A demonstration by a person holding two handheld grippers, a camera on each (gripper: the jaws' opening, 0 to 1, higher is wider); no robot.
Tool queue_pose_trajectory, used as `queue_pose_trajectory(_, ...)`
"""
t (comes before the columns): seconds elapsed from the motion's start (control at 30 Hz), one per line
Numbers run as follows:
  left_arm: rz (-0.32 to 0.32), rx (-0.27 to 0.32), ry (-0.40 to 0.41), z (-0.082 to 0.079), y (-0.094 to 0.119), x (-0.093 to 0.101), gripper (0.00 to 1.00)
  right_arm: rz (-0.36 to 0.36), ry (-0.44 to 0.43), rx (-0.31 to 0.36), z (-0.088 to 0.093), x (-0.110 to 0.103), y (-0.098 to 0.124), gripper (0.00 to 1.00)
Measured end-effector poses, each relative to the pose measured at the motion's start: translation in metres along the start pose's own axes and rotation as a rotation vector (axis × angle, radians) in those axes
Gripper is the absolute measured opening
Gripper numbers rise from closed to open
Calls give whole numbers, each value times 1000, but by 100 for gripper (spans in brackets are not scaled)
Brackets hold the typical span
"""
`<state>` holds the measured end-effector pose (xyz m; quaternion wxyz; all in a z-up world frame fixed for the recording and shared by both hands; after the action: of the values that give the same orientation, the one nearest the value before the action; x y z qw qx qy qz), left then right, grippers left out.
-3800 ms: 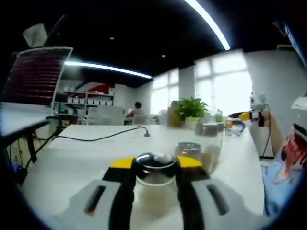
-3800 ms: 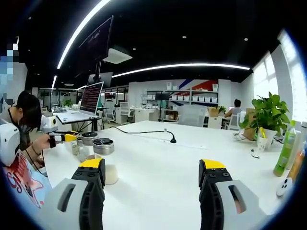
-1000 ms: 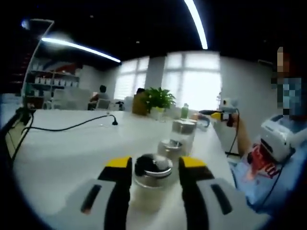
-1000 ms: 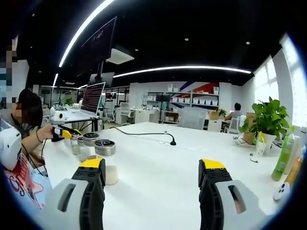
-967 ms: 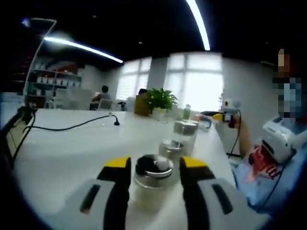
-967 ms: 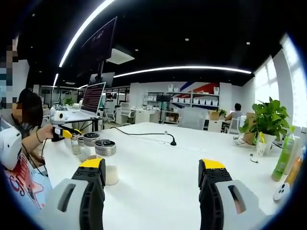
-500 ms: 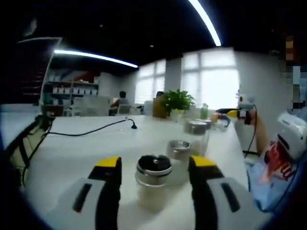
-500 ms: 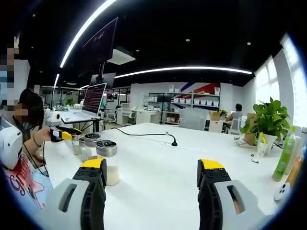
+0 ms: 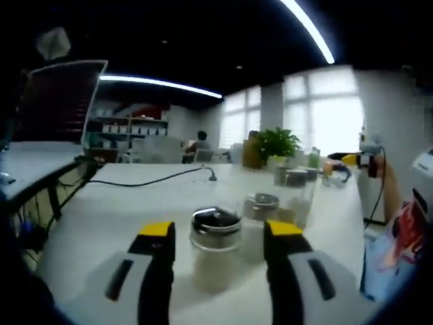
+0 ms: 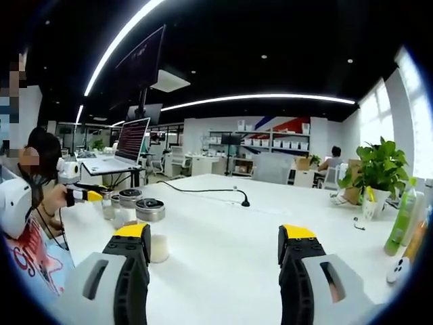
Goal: Rotate the seasoning bottle until the label or dispensing opening points toward the visible target arrow and the bottle remains upright within the marked orientation range
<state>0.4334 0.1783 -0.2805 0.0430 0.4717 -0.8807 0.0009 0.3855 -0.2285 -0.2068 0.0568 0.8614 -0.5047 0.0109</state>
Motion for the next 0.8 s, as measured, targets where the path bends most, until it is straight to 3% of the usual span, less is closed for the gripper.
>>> queue_pose_trajectory(0.1,-39,41,-3,-6,3,2,53,10,9,3,-1,2,0,79)
queue_pose_trajectory(0.23,-62,42,-11,-5,2,7,50,9,4,-1,0,1,-1,79)
queue_pose_trajectory(0.3,-96,94,16,-10,3,6,48,9,8,0,0,1,-1,79)
queue_pose_trajectory(0.53,-138,95,18,-5,2,9,45,25,21,7,-2,2,1,79)
queue_pose_trajectory(0.6,-147,155,51,-10,2,7,44,24,16,11,-2,2,1,79)
queue_pose_trajectory(0.8,-168,124,31,-5,-2,4,40,21,17,13,-3,0,1,79)
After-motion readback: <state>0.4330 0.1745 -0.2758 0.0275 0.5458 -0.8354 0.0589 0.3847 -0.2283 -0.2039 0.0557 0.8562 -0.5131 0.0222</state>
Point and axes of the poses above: the point that each gripper's makers call its tool centre point, and the gripper's own axes: y roughly backward along the fingers, x roughly to its right, z roughly out of its underside, the point moved 3 cm from there along y, roughly backward along the fingers, and after that the axes turned 3 degrees about -z, right-handed, at the moved point
